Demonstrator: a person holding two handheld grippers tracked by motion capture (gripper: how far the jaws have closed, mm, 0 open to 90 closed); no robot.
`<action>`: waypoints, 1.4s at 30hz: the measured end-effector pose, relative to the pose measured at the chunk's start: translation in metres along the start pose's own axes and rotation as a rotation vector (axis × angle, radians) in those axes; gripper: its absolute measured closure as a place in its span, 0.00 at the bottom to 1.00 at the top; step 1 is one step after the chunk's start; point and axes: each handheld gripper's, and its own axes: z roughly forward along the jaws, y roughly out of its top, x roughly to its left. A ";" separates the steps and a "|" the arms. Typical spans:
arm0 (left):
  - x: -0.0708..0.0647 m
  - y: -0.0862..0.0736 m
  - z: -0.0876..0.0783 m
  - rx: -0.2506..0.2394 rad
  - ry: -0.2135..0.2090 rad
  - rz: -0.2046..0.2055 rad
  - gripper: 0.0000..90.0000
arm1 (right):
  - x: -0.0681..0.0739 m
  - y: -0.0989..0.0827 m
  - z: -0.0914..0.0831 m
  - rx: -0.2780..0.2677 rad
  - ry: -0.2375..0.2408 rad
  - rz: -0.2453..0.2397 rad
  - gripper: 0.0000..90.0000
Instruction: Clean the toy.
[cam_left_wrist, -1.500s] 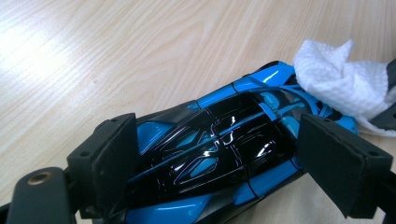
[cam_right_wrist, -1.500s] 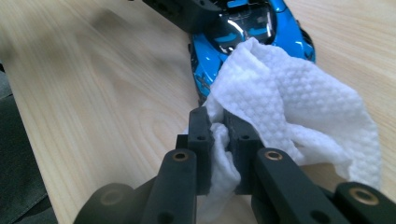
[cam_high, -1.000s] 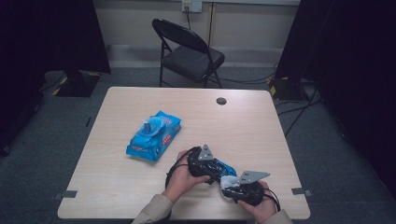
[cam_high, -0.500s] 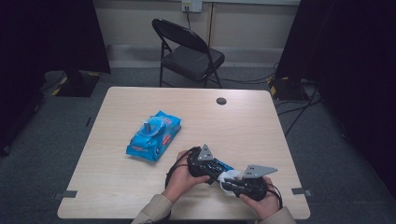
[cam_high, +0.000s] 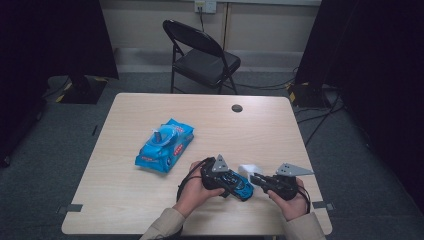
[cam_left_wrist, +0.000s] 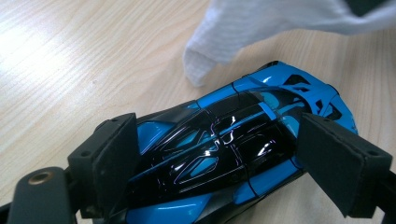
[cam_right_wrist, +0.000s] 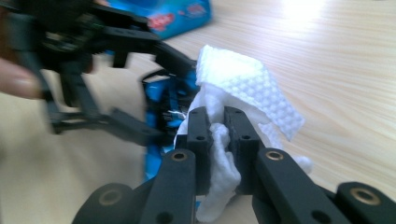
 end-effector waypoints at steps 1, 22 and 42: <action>0.000 0.000 0.000 0.000 0.000 0.000 0.15 | -0.003 -0.001 0.001 0.004 -0.007 0.004 0.91; 0.000 0.000 0.000 0.003 -0.002 0.001 0.15 | -0.014 -0.019 0.018 0.137 -0.094 -0.006 0.88; 0.001 -0.002 0.000 -0.014 -0.001 -0.002 0.16 | -0.010 -0.024 0.017 0.186 -0.102 -0.035 0.91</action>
